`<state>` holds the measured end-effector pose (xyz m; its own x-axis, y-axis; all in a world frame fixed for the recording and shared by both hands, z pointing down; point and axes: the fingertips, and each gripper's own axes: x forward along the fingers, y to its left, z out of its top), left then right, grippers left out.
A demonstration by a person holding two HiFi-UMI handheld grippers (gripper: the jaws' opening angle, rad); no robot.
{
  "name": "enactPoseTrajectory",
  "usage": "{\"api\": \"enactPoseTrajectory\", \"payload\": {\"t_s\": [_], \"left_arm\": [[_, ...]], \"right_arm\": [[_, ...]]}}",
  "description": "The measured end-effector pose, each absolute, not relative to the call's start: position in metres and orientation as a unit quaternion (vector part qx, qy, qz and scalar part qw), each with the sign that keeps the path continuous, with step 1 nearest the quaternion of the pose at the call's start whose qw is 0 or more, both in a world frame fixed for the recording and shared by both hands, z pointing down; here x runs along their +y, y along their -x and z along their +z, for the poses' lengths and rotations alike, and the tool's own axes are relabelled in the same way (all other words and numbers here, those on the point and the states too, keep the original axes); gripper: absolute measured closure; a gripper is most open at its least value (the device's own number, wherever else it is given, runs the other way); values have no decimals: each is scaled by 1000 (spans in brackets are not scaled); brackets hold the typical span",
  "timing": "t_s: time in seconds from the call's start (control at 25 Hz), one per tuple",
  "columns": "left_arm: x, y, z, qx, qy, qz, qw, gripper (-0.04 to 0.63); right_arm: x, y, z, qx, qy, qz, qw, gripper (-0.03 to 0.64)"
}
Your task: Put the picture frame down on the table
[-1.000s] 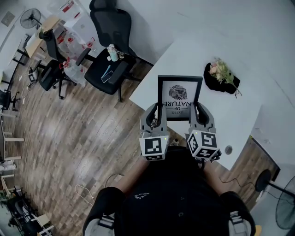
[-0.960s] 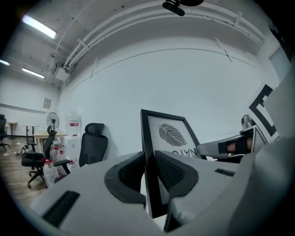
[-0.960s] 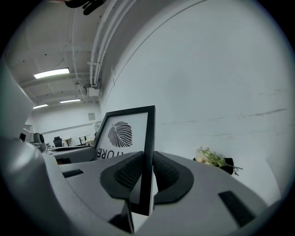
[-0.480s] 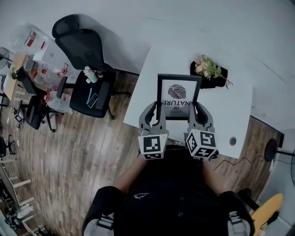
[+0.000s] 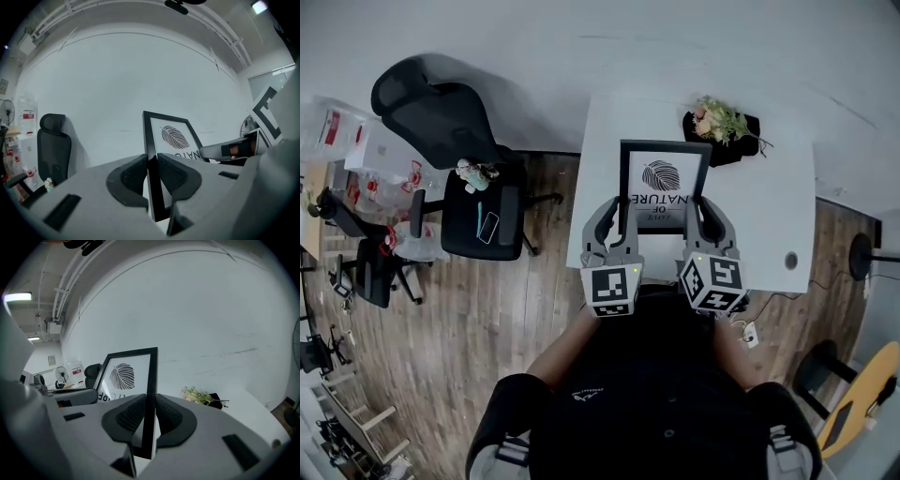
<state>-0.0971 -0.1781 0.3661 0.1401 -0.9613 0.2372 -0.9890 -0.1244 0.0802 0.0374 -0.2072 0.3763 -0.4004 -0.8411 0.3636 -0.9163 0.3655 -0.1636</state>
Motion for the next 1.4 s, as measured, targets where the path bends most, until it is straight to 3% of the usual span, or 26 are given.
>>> {"api": "enactPoseTrajectory", "payload": {"t_s": [1.4], "left_arm": [[-199,166,532,-633,-722,147,238,520]], "right_arm": [[-230,32,539,-781,-515,278,219,551]]}}
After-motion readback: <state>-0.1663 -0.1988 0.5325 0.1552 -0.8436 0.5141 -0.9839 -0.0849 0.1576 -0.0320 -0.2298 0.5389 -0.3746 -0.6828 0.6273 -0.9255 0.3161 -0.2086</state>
